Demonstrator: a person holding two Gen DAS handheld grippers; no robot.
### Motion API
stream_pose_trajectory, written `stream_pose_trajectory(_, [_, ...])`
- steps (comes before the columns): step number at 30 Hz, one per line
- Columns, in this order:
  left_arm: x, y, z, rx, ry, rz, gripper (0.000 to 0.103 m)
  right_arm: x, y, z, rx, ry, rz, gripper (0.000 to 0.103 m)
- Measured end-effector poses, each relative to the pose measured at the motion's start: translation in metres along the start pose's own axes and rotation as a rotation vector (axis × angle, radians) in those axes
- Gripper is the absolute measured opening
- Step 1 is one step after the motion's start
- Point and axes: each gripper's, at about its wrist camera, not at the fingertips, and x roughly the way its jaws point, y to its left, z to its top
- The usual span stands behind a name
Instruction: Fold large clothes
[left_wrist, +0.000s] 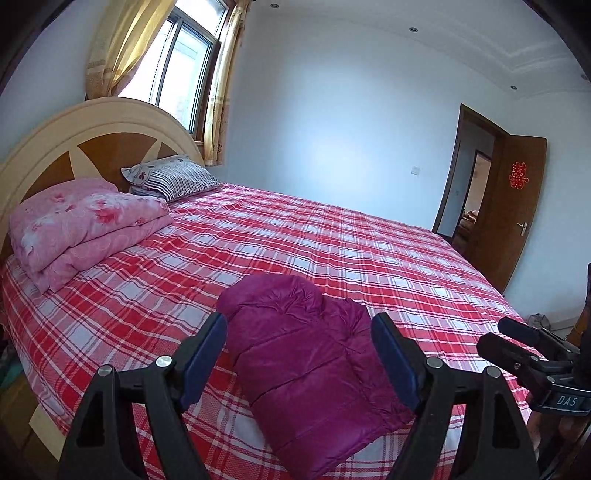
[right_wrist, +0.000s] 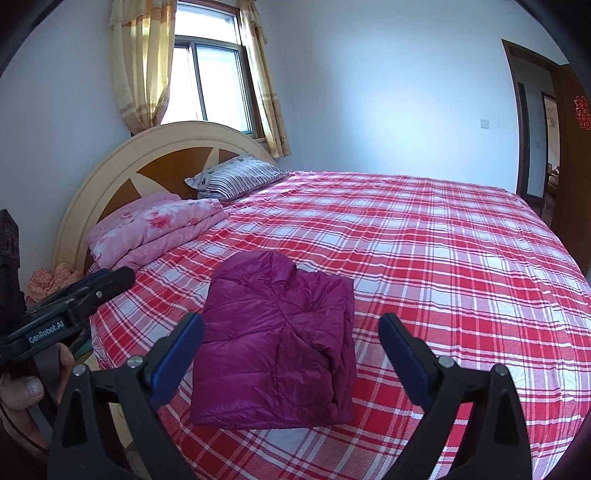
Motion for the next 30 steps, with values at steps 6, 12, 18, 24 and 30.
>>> stream_pose_trajectory(6, [0.0000,0.0004,0.0005,-0.002,-0.002,0.000,0.081,-0.0033,0.0032,-0.0010,-0.005,-0.010,0.004,0.099])
stream_pose_trajectory(12, [0.0010,-0.0003,-0.0004,0.002,0.002,0.000,0.081,-0.0025,0.0024,-0.0026,0.001,-0.006,0.007,0.099])
stream_pose_trajectory(18, [0.0019,-0.0016,-0.0012,0.006,0.005,-0.001,0.081,-0.0019,0.0012,-0.0044,0.009,-0.003,0.007,0.099])
stream_pose_trajectory(24, [0.0021,-0.0022,-0.0013,0.008,0.003,-0.003,0.081,-0.0025,0.0018,-0.0047,0.009,-0.004,0.008,0.099])
stream_pose_trajectory(30, [0.0021,-0.0044,-0.0021,0.016,0.005,-0.002,0.081,-0.0018,0.0040,-0.0049,0.007,-0.005,0.009,0.099])
